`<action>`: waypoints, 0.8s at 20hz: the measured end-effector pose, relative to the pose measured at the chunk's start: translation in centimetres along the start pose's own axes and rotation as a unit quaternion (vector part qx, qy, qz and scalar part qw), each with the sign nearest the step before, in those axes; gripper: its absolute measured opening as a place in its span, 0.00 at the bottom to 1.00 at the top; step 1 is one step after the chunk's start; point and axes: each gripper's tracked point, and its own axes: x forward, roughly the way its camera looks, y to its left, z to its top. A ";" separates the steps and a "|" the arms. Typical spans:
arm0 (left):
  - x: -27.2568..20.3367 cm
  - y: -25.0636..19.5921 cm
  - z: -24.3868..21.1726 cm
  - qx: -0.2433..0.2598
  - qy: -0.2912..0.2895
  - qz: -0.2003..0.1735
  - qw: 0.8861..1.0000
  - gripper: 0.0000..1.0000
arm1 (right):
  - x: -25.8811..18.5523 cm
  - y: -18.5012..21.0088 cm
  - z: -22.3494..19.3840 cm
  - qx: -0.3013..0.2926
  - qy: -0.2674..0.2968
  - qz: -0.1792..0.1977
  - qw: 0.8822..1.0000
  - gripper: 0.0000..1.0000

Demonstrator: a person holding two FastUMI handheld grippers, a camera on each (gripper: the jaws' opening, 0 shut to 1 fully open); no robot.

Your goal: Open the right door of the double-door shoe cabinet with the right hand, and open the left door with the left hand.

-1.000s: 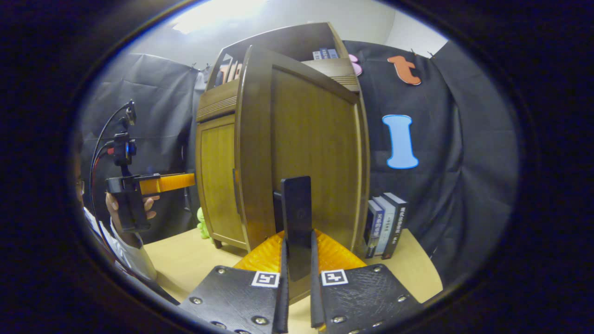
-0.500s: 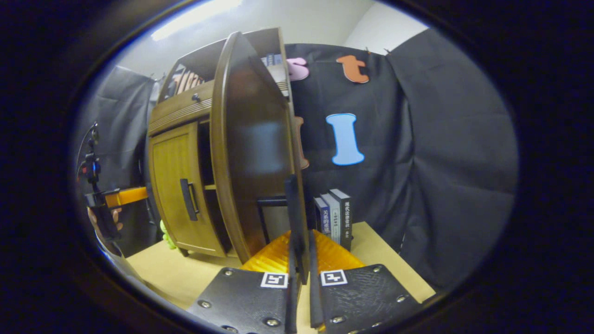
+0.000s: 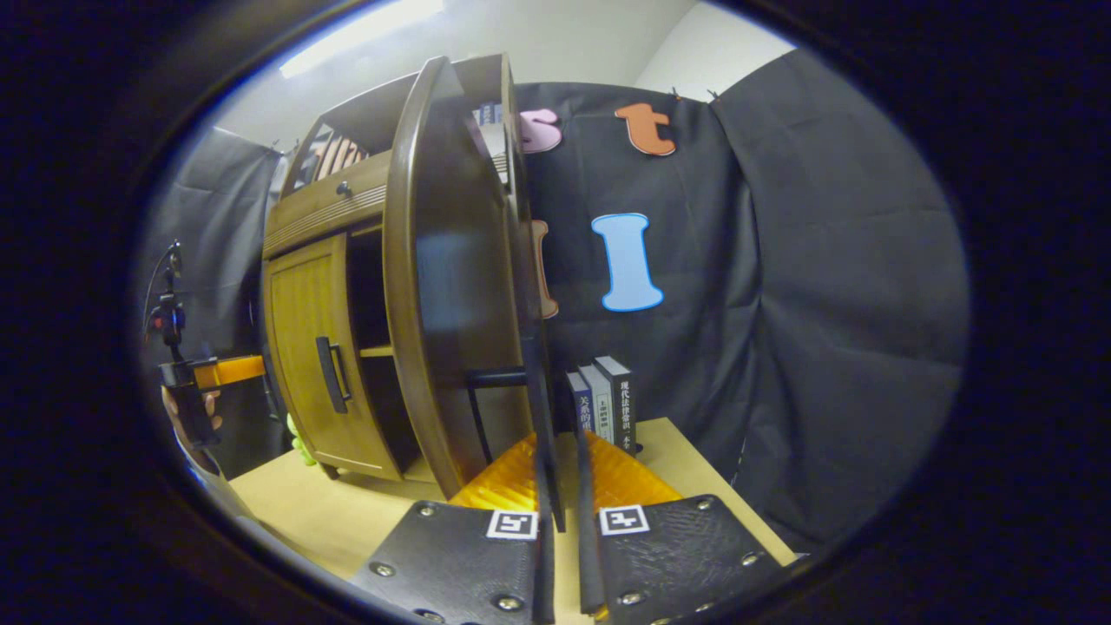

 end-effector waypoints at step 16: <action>7.3 -2.1 -3.9 0.010 0.003 -0.016 1.000 0.96 | -3.5 -4.8 1.8 -0.064 -0.015 -0.105 0.992 0.99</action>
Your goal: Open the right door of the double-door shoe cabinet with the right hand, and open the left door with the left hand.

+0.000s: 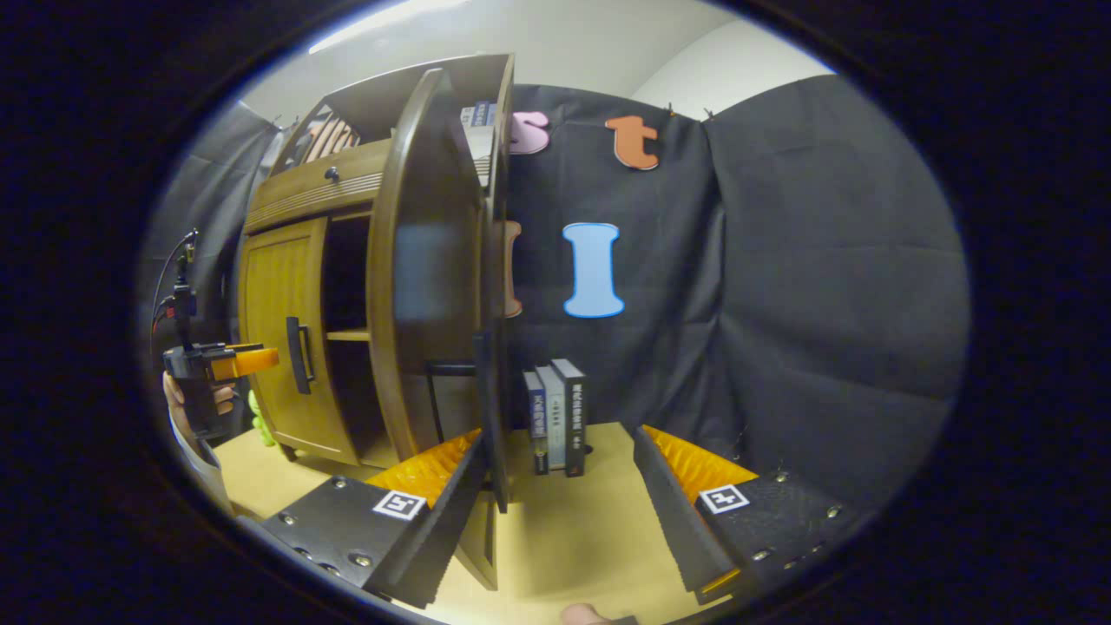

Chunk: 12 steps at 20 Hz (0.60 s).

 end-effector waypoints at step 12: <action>5.9 0.3 -3.2 0.007 -0.050 0.057 0.997 0.89 | -9.9 10.8 10.2 0.000 -0.116 0.032 0.993 0.99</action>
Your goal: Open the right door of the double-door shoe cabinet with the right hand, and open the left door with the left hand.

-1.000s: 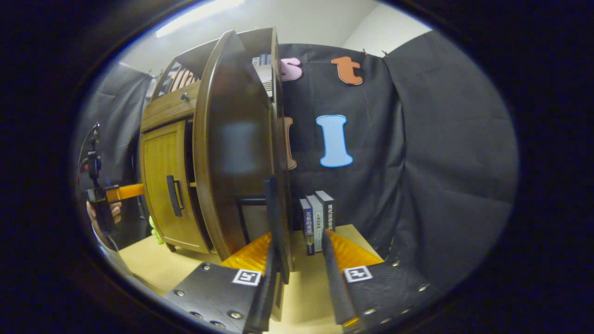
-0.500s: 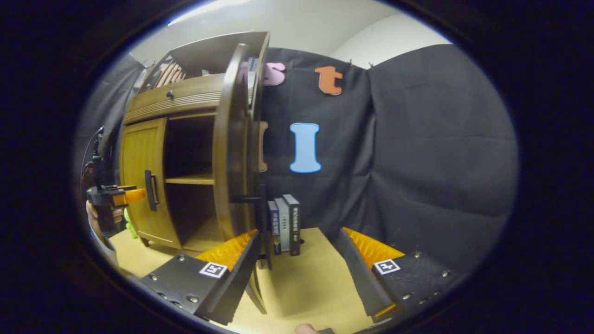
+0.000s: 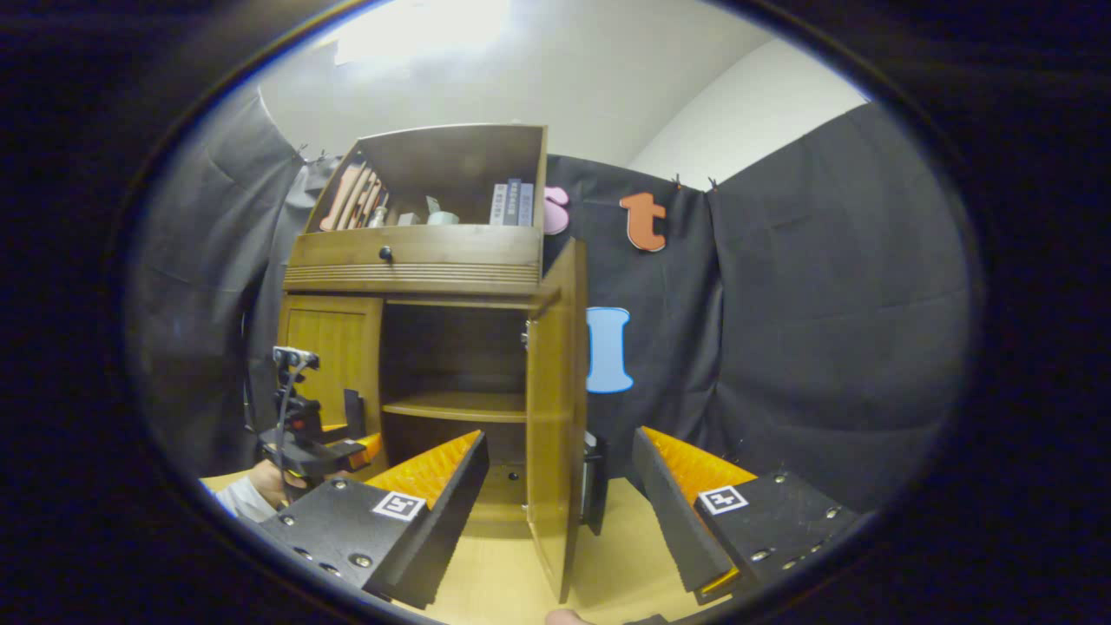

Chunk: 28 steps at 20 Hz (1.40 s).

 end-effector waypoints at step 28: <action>-3.0 0.3 -1.1 -0.001 0.084 -0.031 0.996 0.32 | -2.0 9.9 -1.1 0.018 0.029 0.030 0.999 1.00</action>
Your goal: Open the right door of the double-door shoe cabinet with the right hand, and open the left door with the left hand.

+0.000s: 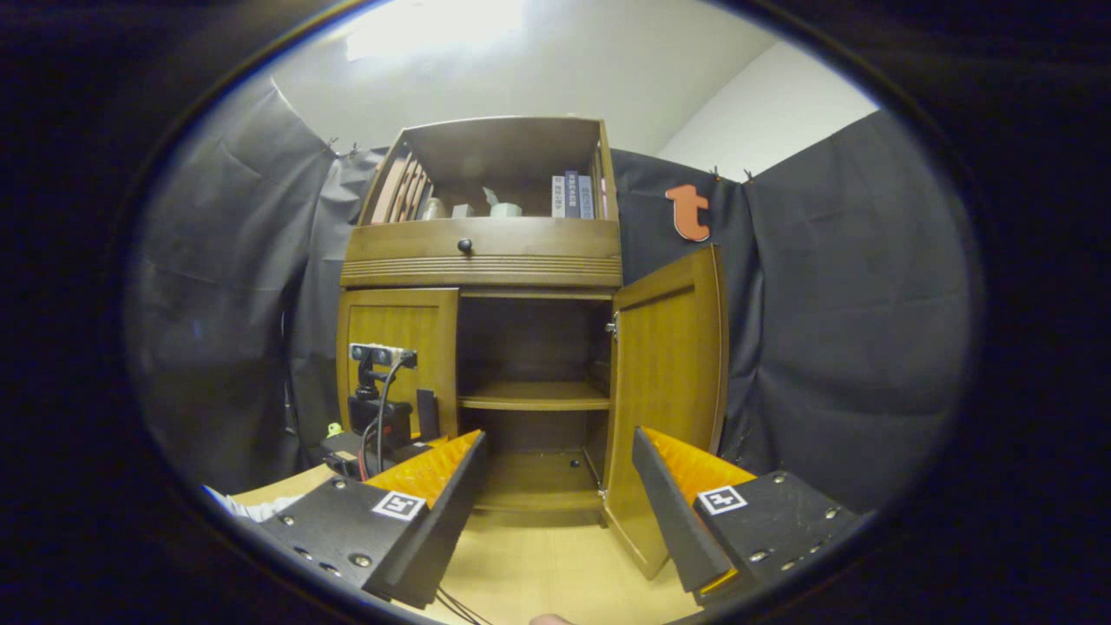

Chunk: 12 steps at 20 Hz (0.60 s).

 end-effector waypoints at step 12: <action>-5.2 0.0 -0.4 -0.007 0.017 -0.029 0.999 0.32 | -2.1 -1.3 -0.6 0.034 0.003 0.009 0.999 0.98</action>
